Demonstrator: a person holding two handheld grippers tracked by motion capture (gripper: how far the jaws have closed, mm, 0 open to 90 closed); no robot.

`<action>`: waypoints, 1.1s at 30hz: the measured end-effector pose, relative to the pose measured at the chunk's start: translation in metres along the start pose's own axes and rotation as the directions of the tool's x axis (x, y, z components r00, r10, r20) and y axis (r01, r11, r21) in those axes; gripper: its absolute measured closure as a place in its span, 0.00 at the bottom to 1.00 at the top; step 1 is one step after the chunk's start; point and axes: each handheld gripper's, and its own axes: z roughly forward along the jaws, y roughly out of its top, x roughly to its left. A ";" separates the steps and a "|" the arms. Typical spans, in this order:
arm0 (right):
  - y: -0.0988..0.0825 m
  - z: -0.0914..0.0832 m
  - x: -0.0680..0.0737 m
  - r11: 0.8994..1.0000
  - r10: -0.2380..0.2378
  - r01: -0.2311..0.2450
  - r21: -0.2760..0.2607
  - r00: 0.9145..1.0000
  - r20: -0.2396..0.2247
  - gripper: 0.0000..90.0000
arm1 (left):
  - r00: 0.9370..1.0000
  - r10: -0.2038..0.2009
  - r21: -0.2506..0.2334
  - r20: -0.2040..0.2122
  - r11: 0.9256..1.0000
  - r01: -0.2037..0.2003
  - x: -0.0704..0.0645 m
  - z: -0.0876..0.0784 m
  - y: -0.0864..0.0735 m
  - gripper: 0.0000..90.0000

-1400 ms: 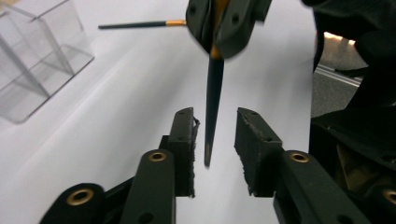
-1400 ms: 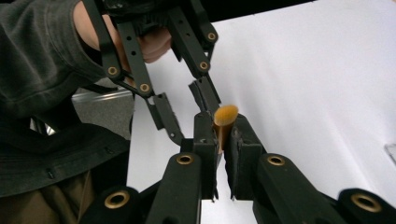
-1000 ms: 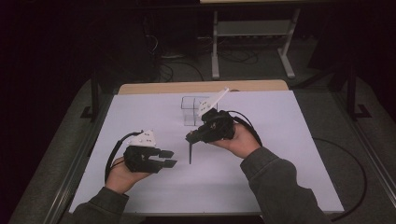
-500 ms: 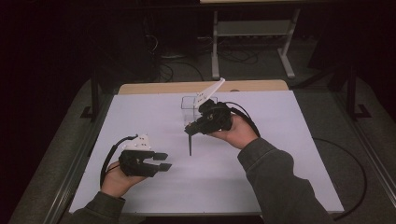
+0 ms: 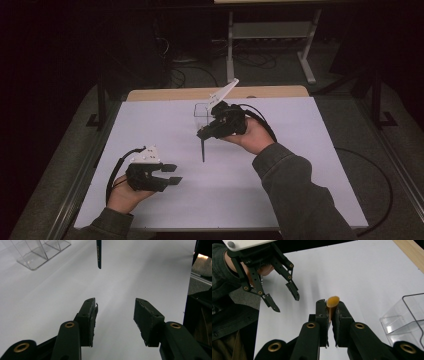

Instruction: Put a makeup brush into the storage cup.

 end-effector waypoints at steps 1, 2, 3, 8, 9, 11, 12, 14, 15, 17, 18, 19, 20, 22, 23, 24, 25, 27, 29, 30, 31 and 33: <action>0.000 0.000 -0.001 1.000 0.000 0.000 0.000 1.000 0.001 0.92 | 1.000 -0.002 -0.002 -0.003 1.000 0.002 0.000 0.000 -0.001 0.58; 0.000 -0.001 -0.002 1.000 0.000 0.000 0.000 1.000 0.002 0.92 | 1.000 -0.007 -0.005 -0.004 1.000 0.007 0.000 -0.001 -0.002 0.57; 0.001 -0.001 -0.002 1.000 0.008 -0.008 0.002 1.000 -0.001 0.92 | 1.000 -0.004 -0.005 -0.005 1.000 0.004 0.001 -0.001 -0.002 0.57; 0.002 -0.005 -0.006 1.000 0.014 -0.014 -0.005 1.000 0.013 0.92 | 1.000 -0.010 -0.004 -0.015 1.000 0.009 0.000 -0.002 -0.004 0.57; 0.002 -0.005 -0.007 1.000 0.015 -0.015 -0.005 1.000 0.013 0.92 | 1.000 -0.008 -0.006 -0.016 1.000 0.007 0.000 -0.002 -0.004 0.57; 0.002 -0.007 -0.009 1.000 0.018 -0.017 -0.009 1.000 0.016 0.92 | 1.000 -0.010 -0.006 -0.015 1.000 0.010 0.000 -0.002 -0.005 0.57; 0.003 -0.008 -0.010 1.000 0.016 -0.016 -0.014 1.000 0.020 0.92 | 1.000 -0.008 -0.005 -0.016 1.000 0.008 0.000 -0.002 -0.005 0.56; 0.004 -0.009 -0.012 1.000 0.015 -0.015 -0.005 1.000 0.025 0.92 | 1.000 -0.012 -0.005 -0.014 1.000 0.012 0.000 -0.002 -0.005 0.56; 0.005 -0.009 -0.013 1.000 0.013 -0.013 -0.001 1.000 0.027 0.92 | 1.000 -0.010 -0.004 -0.014 1.000 0.010 -0.001 -0.001 -0.005 0.55; 0.007 -0.010 -0.015 1.000 0.022 -0.022 0.002 0.999 0.030 0.92 | 1.000 -0.012 0.001 -0.019 1.000 0.012 -0.001 -0.001 -0.005 0.54; 0.009 -0.010 -0.016 1.000 0.013 -0.013 -0.001 0.999 0.037 0.92 | 1.000 -0.012 0.002 -0.019 1.000 0.012 -0.001 -0.001 -0.005 0.53; 0.010 -0.011 -0.017 1.000 0.017 -0.017 0.001 0.999 0.039 0.92 | 1.000 -0.017 -0.001 -0.017 1.000 0.017 -0.001 -0.002 -0.005 0.53; 0.012 -0.011 -0.018 1.000 0.010 -0.010 -0.001 0.999 0.044 0.92 | 1.000 -0.014 -0.002 -0.018 1.000 0.014 -0.001 -0.002 -0.005 0.53; 0.014 -0.012 -0.020 1.000 0.007 -0.007 0.005 0.999 0.050 0.92 | 1.000 -0.016 -0.008 -0.020 1.000 0.016 -0.001 -0.004 -0.005 0.52; 0.016 -0.012 -0.021 1.000 0.007 -0.008 0.008 0.998 0.055 0.92 | 1.000 -0.014 -0.008 -0.018 1.000 0.014 -0.001 -0.004 -0.005 0.53; 0.018 -0.012 -0.022 1.000 0.010 -0.011 0.013 0.998 0.057 0.92 | 1.000 -0.016 -0.007 -0.017 1.000 0.016 -0.001 -0.004 -0.005 0.53; 0.019 -0.012 -0.023 1.000 0.007 -0.008 0.013 0.998 0.060 0.92 | 1.000 -0.006 -0.005 -0.019 1.000 0.006 0.000 -0.003 -0.005 0.53; 0.023 -0.012 -0.025 1.000 0.010 -0.012 0.025 0.998 0.070 0.92 | 1.000 -0.016 -0.001 -0.013 1.000 0.016 -0.001 -0.002 -0.006 0.52; 0.027 -0.012 -0.027 1.000 0.008 -0.010 0.029 0.997 0.075 0.92 | 1.000 -0.007 0.005 -0.015 1.000 0.007 0.000 -0.002 -0.006 0.52; 0.029 -0.012 -0.028 0.999 0.009 -0.011 0.032 0.997 0.078 0.92 | 1.000 -0.008 0.003 -0.016 1.000 0.008 0.000 -0.003 -0.006 0.52; 0.031 -0.012 -0.029 0.999 0.009 -0.012 0.032 0.997 0.082 0.92 | 1.000 -0.013 -0.001 -0.016 1.000 0.013 0.000 -0.003 -0.007 0.52; 0.036 -0.012 -0.033 0.999 0.001 -0.005 0.039 0.996 0.092 0.92 | 1.000 -0.013 -0.003 -0.016 1.000 0.013 0.000 -0.004 -0.007 0.51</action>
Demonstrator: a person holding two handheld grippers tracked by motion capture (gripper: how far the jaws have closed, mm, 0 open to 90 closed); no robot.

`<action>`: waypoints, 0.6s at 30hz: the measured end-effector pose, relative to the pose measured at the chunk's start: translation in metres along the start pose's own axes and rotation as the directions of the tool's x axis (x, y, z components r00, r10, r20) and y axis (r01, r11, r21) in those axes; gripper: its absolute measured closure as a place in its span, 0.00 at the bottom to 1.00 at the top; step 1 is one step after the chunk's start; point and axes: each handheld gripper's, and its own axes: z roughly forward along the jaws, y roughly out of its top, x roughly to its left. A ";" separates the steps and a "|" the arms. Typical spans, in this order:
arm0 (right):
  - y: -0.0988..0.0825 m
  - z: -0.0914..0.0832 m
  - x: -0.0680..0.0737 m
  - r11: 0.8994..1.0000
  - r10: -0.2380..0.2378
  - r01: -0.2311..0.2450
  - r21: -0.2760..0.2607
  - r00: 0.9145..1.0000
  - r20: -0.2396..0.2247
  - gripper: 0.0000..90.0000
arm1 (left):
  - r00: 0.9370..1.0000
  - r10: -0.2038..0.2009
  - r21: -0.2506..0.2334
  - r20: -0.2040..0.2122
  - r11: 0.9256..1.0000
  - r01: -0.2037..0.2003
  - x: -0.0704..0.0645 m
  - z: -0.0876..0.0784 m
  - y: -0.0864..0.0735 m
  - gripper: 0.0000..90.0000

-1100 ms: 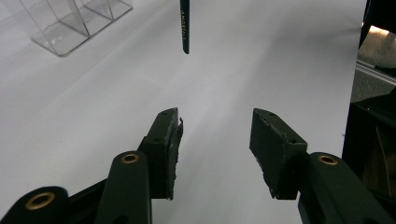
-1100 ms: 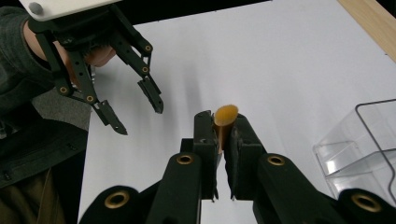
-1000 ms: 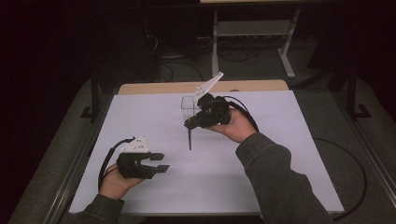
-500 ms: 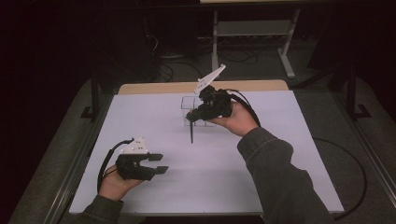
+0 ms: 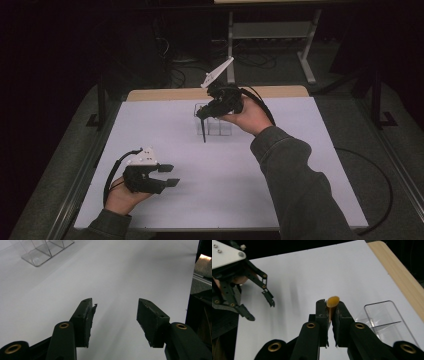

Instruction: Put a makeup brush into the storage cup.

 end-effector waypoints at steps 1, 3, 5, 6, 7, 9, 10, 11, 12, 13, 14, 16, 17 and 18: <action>0.001 0.000 -0.001 1.000 0.004 -0.004 -0.002 1.000 -0.004 0.92 | 1.000 0.003 0.001 -0.003 1.000 -0.003 0.000 -0.001 0.000 0.51; 0.005 0.000 -0.004 1.000 0.005 -0.005 0.001 1.000 0.002 0.92 | 1.000 0.000 -0.008 -0.005 1.000 0.000 0.000 -0.001 -0.001 0.51; 0.007 0.001 -0.006 1.000 0.008 -0.008 0.008 1.000 0.005 0.92 | 1.000 -0.010 -0.008 -0.004 1.000 0.010 0.001 -0.003 -0.002 0.50; 0.009 0.001 -0.007 1.000 0.011 -0.012 0.013 1.000 0.007 0.92 | 1.000 -0.006 -0.014 -0.005 1.000 0.005 0.002 -0.003 -0.002 0.49; 0.010 0.002 -0.009 1.000 0.010 -0.010 0.015 1.000 0.011 0.92 | 1.000 -0.013 -0.016 -0.004 1.000 0.013 0.002 -0.004 -0.002 0.49; 0.013 0.002 -0.011 1.000 0.013 -0.013 0.015 1.000 0.013 0.92 | 1.000 -0.012 -0.020 -0.006 1.000 0.012 0.002 -0.005 -0.002 0.49; 0.014 0.002 -0.012 1.000 0.011 -0.011 0.016 1.000 0.018 0.92 | 1.000 -0.013 -0.020 -0.007 1.000 0.013 0.002 -0.005 -0.002 0.49; 0.015 0.002 -0.014 1.000 0.011 -0.011 0.017 1.000 0.017 0.92 | 1.000 -0.015 -0.025 -0.005 1.000 0.015 0.001 -0.005 -0.002 0.49; 0.016 0.002 -0.015 1.000 0.013 -0.014 0.018 1.000 0.021 0.92 | 1.000 -0.010 -0.022 -0.005 1.000 0.010 0.002 -0.005 -0.002 0.49; 0.017 0.002 -0.016 1.000 0.014 -0.015 0.017 1.000 0.020 0.92 | 1.000 -0.008 -0.024 -0.004 1.000 0.008 0.001 -0.005 -0.002 0.49; 0.019 0.002 -0.018 1.000 0.011 -0.011 0.018 1.000 0.026 0.92 | 1.000 -0.008 -0.024 -0.004 1.000 0.007 0.001 -0.005 -0.002 0.49; 0.022 0.000 -0.019 1.000 0.013 -0.014 0.016 0.999 0.032 0.92 | 1.000 -0.008 -0.022 -0.004 1.000 0.008 0.001 -0.005 -0.002 0.49; 0.023 0.000 -0.020 1.000 0.013 -0.013 0.015 0.999 0.040 0.92 | 1.000 -0.003 -0.022 -0.004 1.000 0.003 0.001 -0.005 -0.002 0.49; 0.025 -0.001 -0.021 1.000 0.011 -0.012 0.015 0.999 0.042 0.92 | 1.000 -0.015 -0.024 0.000 1.000 0.015 0.000 -0.005 -0.002 0.49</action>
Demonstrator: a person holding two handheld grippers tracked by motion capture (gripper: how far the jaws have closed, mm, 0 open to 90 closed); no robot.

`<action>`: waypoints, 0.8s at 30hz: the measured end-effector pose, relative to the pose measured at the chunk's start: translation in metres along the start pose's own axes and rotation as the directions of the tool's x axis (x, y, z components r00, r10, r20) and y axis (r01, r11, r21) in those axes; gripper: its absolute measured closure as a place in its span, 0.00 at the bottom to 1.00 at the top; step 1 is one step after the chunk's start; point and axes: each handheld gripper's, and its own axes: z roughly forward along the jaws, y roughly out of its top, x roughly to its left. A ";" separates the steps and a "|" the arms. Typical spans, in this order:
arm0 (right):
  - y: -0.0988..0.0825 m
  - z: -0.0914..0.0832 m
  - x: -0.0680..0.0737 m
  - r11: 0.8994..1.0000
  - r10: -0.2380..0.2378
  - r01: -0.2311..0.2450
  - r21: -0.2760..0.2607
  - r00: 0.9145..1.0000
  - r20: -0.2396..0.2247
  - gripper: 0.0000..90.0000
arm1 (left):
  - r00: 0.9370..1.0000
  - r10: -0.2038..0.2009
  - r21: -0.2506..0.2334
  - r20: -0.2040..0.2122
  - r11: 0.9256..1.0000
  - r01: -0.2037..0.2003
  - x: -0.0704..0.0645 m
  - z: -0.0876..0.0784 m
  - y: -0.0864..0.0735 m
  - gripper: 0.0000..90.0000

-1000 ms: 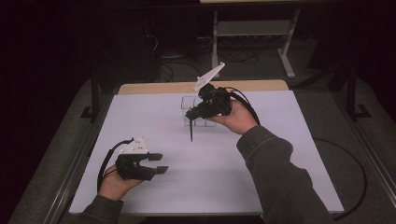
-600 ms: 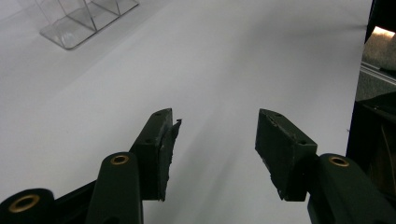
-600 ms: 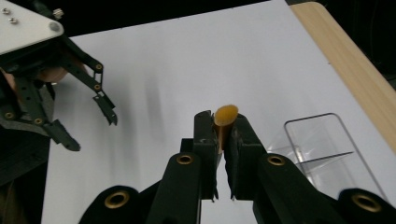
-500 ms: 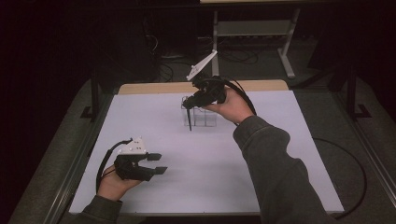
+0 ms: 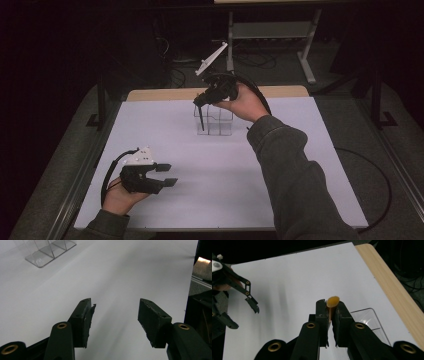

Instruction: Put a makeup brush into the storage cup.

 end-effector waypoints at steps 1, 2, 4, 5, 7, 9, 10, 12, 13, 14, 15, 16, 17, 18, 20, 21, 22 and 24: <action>0.001 0.000 -0.001 1.000 -0.001 0.001 -0.002 1.000 0.004 0.92 | 1.000 0.003 0.000 -0.001 1.000 -0.003 0.000 0.000 0.000 0.49; 0.003 -0.001 -0.002 1.000 0.006 -0.006 -0.003 1.000 0.002 0.92 | 1.000 0.003 0.000 -0.002 1.000 -0.003 0.000 0.000 0.000 0.49; 0.005 0.000 -0.004 1.000 0.002 -0.002 -0.003 1.000 0.011 0.92 | 1.000 0.006 -0.001 -0.003 1.000 -0.006 0.000 0.000 0.000 0.49; 0.006 0.000 -0.005 1.000 0.008 -0.008 0.001 1.000 0.015 0.92 | 1.000 0.006 0.001 -0.003 1.000 -0.006 0.000 -0.001 0.000 0.49; 0.008 0.000 -0.007 1.000 0.014 -0.014 0.000 1.000 0.015 0.92 | 1.000 -0.005 -0.007 -0.005 1.000 0.005 0.000 -0.002 0.000 0.49; 0.011 0.000 -0.011 1.000 0.020 -0.020 0.001 1.000 0.023 0.92 | 1.000 0.001 -0.007 -0.004 1.000 -0.001 0.001 -0.003 0.000 0.49; 0.012 0.000 -0.012 1.000 0.017 -0.017 -0.001 1.000 0.026 0.92 | 1.000 0.000 -0.008 -0.006 1.000 0.000 0.001 -0.003 -0.001 0.49; 0.014 0.000 -0.015 1.000 0.019 -0.019 -0.004 0.999 0.031 0.92 | 1.000 0.001 -0.006 -0.006 1.000 -0.001 0.002 -0.003 -0.001 0.49; 0.015 0.001 -0.017 1.000 0.021 -0.021 -0.003 0.999 0.030 0.92 | 1.000 -0.002 -0.005 -0.004 1.000 0.002 0.002 -0.003 -0.001 0.49; 0.016 0.001 -0.017 0.999 0.032 -0.032 -0.002 0.999 0.031 0.92 | 1.000 -0.004 -0.008 -0.003 1.000 0.004 0.002 -0.003 -0.001 0.49; 0.016 0.003 -0.019 1.000 0.027 -0.027 0.003 0.999 0.037 0.92 | 1.000 0.003 -0.007 -0.006 1.000 -0.003 0.003 -0.004 -0.001 0.49; 0.017 0.004 -0.021 1.000 0.028 -0.028 0.006 0.999 0.042 0.92 | 1.000 0.001 -0.009 -0.006 1.000 -0.001 0.003 -0.004 -0.001 0.49; 0.017 0.004 -0.021 0.999 0.035 -0.035 0.008 0.999 0.042 0.92 | 1.000 0.000 -0.009 -0.006 1.000 0.000 0.003 -0.005 -0.001 0.49; 0.017 0.005 -0.022 0.999 0.042 -0.043 0.009 0.998 0.043 0.92 | 1.000 0.006 -0.010 -0.006 1.000 -0.006 0.003 -0.005 -0.001 0.49; 0.017 0.005 -0.026 0.999 0.042 -0.043 0.007 0.998 0.051 0.92 | 1.000 0.005 -0.008 -0.005 1.000 -0.005 0.002 -0.004 -0.001 0.49; 0.018 0.004 -0.027 0.999 0.047 -0.047 -0.001 0.998 0.052 0.92 | 1.000 0.005 -0.006 -0.004 1.000 -0.005 0.002 -0.004 -0.001 0.49; 0.018 0.004 -0.028 0.999 0.046 -0.046 -0.003 0.997 0.057 0.92 | 1.000 -0.003 -0.005 -0.002 1.000 0.003 0.001 -0.004 -0.001 0.49; 0.021 0.003 -0.030 0.999 0.053 -0.053 -0.006 0.996 0.066 0.92 | 1.000 0.002 -0.003 -0.003 1.000 -0.002 0.002 -0.003 -0.001 0.49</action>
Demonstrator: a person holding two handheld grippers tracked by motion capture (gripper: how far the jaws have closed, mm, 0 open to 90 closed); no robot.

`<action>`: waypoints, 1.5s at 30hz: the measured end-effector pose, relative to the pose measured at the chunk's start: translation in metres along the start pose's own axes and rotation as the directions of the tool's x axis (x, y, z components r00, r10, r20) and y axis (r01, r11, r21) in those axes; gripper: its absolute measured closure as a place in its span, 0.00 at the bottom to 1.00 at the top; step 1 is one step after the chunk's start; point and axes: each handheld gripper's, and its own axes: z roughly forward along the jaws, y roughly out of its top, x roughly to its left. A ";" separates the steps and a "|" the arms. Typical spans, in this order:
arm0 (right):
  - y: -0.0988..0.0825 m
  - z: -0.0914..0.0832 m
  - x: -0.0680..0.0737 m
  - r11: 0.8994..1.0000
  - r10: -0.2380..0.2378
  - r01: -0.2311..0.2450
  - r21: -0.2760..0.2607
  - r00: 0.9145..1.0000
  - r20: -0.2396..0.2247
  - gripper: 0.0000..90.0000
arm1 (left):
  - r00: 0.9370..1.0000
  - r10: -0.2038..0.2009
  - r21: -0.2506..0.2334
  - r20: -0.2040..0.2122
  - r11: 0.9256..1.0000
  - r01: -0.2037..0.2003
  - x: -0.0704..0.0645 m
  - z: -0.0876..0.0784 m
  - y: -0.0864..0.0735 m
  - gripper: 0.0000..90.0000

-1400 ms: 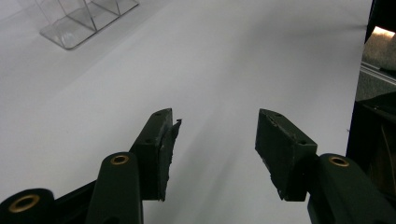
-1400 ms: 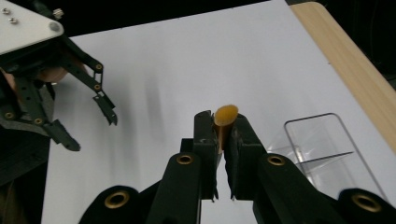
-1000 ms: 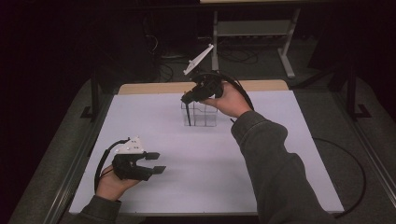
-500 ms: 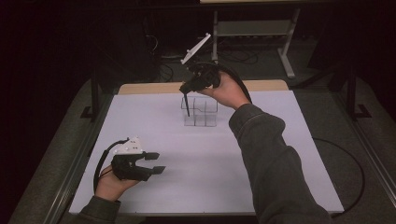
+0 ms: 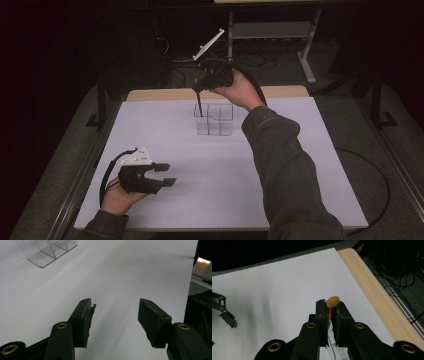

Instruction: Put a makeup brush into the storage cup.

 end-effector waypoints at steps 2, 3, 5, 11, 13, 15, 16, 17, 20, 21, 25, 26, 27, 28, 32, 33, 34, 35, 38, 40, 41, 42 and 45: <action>0.002 -0.001 -0.002 1.000 0.002 -0.002 -0.004 1.000 0.008 0.92 | 1.000 0.001 0.000 0.002 1.000 -0.001 0.000 0.000 0.000 0.49; 0.003 -0.001 -0.003 1.000 0.001 -0.001 -0.006 1.000 0.010 0.92 | 1.000 -0.001 0.000 0.002 1.000 0.001 0.000 0.000 0.000 0.49; 0.004 -0.002 -0.005 1.000 0.003 -0.002 -0.016 1.000 0.014 0.92 | 1.000 -0.002 -0.002 0.001 1.000 0.002 0.000 0.000 0.000 0.49; 0.001 0.001 -0.012 0.999 0.033 -0.033 -0.016 0.999 0.023 0.92 | 1.000 0.000 0.003 0.000 1.000 0.000 0.002 0.000 -0.001 0.49; 0.000 0.004 -0.014 0.999 0.049 -0.049 -0.005 0.999 0.023 0.92 | 1.000 0.002 0.003 0.000 1.000 -0.002 0.002 0.000 -0.001 0.49; -0.001 0.007 -0.016 0.999 0.036 -0.036 -0.003 0.999 0.028 0.92 | 1.000 0.001 0.003 0.001 1.000 -0.001 0.002 0.000 -0.001 0.49; -0.001 0.008 -0.017 0.999 0.034 -0.034 0.001 0.999 0.029 0.92 | 1.000 0.002 0.004 0.000 1.000 -0.002 0.002 0.000 -0.001 0.49; -0.001 0.009 -0.017 0.999 0.036 -0.036 0.005 0.999 0.030 0.92 | 1.000 0.001 0.003 0.000 1.000 -0.001 0.002 0.000 -0.001 0.49; -0.001 0.013 -0.018 0.999 0.036 -0.037 0.014 0.999 0.035 0.92 | 1.000 0.003 -0.002 0.002 1.000 -0.003 0.003 0.000 -0.001 0.49; -0.001 0.014 -0.018 0.999 0.030 -0.031 0.017 0.999 0.043 0.92 | 1.000 0.003 0.001 0.003 1.000 -0.003 0.002 0.000 -0.001 0.49; -0.001 0.016 -0.018 0.999 0.034 -0.035 0.020 0.998 0.047 0.92 | 1.000 0.011 0.009 0.002 1.000 -0.011 0.001 0.001 -0.001 0.49; -0.001 0.017 -0.019 0.999 0.037 -0.038 0.023 0.998 0.045 0.92 | 1.000 0.010 0.009 0.002 1.000 -0.010 0.001 0.001 -0.001 0.49; -0.002 0.018 -0.019 0.999 0.038 -0.039 0.025 0.998 0.049 0.92 | 1.000 0.014 0.009 0.000 1.000 -0.014 0.002 0.001 -0.001 0.49; -0.002 0.019 -0.019 0.998 0.050 -0.051 0.027 0.998 0.046 0.92 | 1.000 0.013 0.007 0.000 1.000 -0.013 0.002 0.001 -0.001 0.49; -0.003 0.021 -0.021 0.999 0.038 -0.040 0.035 0.998 0.051 0.92 | 1.000 0.010 0.004 -0.003 1.000 -0.010 0.002 0.000 -0.001 0.48; -0.004 0.022 -0.022 0.999 0.038 -0.040 0.033 0.998 0.046 0.92 | 1.000 0.010 0.004 -0.002 1.000 -0.010 0.002 0.000 -0.001 0.48; -0.004 0.023 -0.021 0.998 0.044 -0.046 0.033 0.998 0.040 0.92 | 1.000 0.009 0.003 -0.001 1.000 -0.009 0.002 0.000 -0.001 0.48; -0.004 0.024 -0.021 0.998 0.043 -0.044 0.036 0.999 0.034 0.92 | 1.000 0.010 0.003 -0.001 1.000 -0.010 0.002 0.000 -0.001 0.48; -0.004 0.027 -0.022 0.998 0.035 -0.037 0.043 0.999 0.041 0.92 | 1.000 0.009 0.002 -0.003 1.000 -0.009 0.002 0.000 -0.001 0.48; -0.005 0.027 -0.022 0.998 0.044 -0.045 0.043 0.998 0.041 0.92 | 1.000 0.008 0.001 -0.002 1.000 -0.008 0.002 0.000 -0.001 0.48; -0.005 0.028 -0.022 0.998 0.043 -0.044 0.041 0.998 0.041 0.92 | 1.000 0.007 0.001 -0.003 1.000 -0.007 0.002 0.000 -0.001 0.48; -0.006 0.028 -0.022 0.998 0.050 -0.052 0.045 0.998 0.043 0.92 | 1.000 0.006 0.002 -0.003 1.000 -0.006 0.002 0.000 -0.001 0.48; -0.008 0.029 -0.023 0.997 0.056 -0.058 0.053 0.998 0.042 0.92 | 1.000 0.009 -0.001 -0.003 1.000 -0.009 0.002 0.000 -0.001 0.48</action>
